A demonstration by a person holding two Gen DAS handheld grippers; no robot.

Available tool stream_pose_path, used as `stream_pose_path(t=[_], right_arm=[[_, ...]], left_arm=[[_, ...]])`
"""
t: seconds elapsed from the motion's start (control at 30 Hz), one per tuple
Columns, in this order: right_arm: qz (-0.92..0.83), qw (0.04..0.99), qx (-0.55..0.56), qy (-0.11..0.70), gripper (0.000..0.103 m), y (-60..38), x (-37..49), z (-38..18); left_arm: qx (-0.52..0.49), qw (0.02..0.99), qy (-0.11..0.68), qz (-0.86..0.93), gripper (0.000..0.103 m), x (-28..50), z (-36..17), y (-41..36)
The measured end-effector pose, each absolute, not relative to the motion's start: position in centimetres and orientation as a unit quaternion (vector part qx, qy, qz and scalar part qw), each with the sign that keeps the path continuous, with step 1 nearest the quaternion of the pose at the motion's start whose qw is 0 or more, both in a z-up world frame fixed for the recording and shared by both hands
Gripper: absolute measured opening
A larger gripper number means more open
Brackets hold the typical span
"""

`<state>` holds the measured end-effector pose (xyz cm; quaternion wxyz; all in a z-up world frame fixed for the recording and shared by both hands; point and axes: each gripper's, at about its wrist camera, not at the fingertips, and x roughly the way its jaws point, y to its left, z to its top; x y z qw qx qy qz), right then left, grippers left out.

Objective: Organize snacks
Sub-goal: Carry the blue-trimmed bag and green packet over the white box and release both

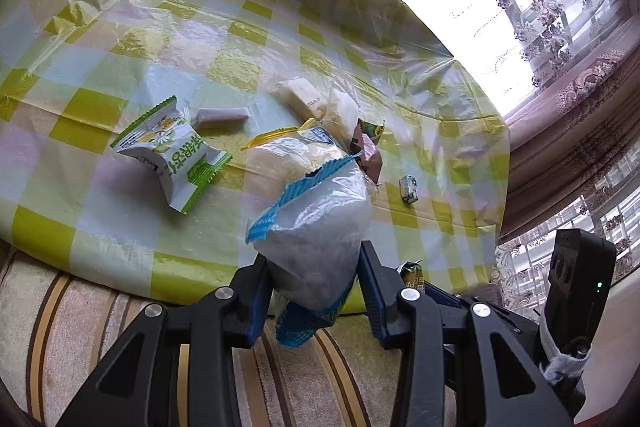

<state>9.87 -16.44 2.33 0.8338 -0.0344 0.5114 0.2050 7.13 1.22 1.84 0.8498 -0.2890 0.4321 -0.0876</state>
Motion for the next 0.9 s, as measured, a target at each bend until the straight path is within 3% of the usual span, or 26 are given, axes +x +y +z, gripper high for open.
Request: stream_pose_path(t=[0.9], right_arm=[[0.072,0.872,0.052,0.481,0.036,-36.8,9.7,4.2]], left_arm=[[-0.182,0.826,0.482,-0.227,0.041,11.6,3.3,-17.0]])
